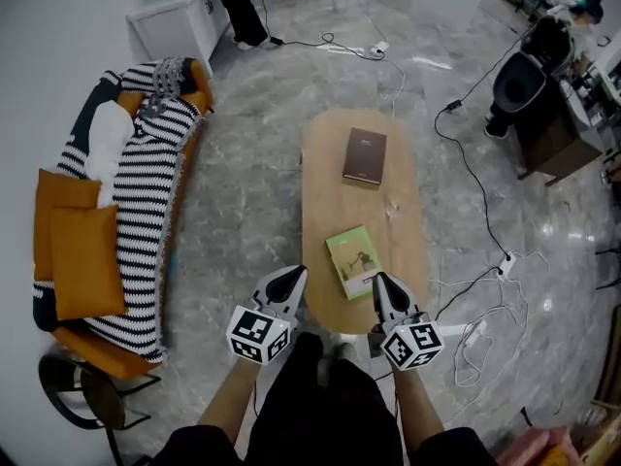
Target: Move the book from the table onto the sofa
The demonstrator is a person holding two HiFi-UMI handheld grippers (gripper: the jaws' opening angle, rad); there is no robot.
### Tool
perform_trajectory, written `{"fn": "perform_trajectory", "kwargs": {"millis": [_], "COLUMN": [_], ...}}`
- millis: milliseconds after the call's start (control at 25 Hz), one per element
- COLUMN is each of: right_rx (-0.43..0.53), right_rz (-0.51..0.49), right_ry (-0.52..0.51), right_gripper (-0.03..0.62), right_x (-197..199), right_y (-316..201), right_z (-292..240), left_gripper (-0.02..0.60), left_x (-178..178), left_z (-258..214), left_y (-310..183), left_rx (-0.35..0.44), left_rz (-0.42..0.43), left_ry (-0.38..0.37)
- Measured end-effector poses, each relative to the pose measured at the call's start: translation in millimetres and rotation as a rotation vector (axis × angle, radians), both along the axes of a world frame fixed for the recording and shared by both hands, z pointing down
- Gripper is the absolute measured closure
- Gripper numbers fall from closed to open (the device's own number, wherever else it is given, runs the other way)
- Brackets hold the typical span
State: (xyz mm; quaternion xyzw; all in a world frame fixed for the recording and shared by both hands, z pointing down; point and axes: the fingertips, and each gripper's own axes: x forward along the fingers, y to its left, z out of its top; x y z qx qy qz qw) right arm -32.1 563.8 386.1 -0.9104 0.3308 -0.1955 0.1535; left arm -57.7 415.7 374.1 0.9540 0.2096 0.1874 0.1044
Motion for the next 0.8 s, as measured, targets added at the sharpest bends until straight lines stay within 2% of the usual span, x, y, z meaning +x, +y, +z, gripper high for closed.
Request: {"fn": "perform_trajectory", "kwargs": {"millis": [320, 560, 800], "right_rx": [0.006, 0.031, 0.086], "right_rz": [0.095, 0.151, 0.188], "right_ry": [-0.049, -0.090, -0.156], "right_gripper": [0.571, 0.571, 0.571], "right_x": [16, 37, 46], "right_y": [25, 63, 102], "right_z": [22, 49, 77], "left_gripper": [0.566, 0.565, 0.566], "left_x": [32, 60, 89], "left_z": [24, 48, 73], "left_y": [24, 61, 93], "left_rx": [-0.008, 0.021, 0.068], "left_rz": [0.085, 0.142, 0.146], "left_ry": [-0.048, -0.095, -0.143]}}
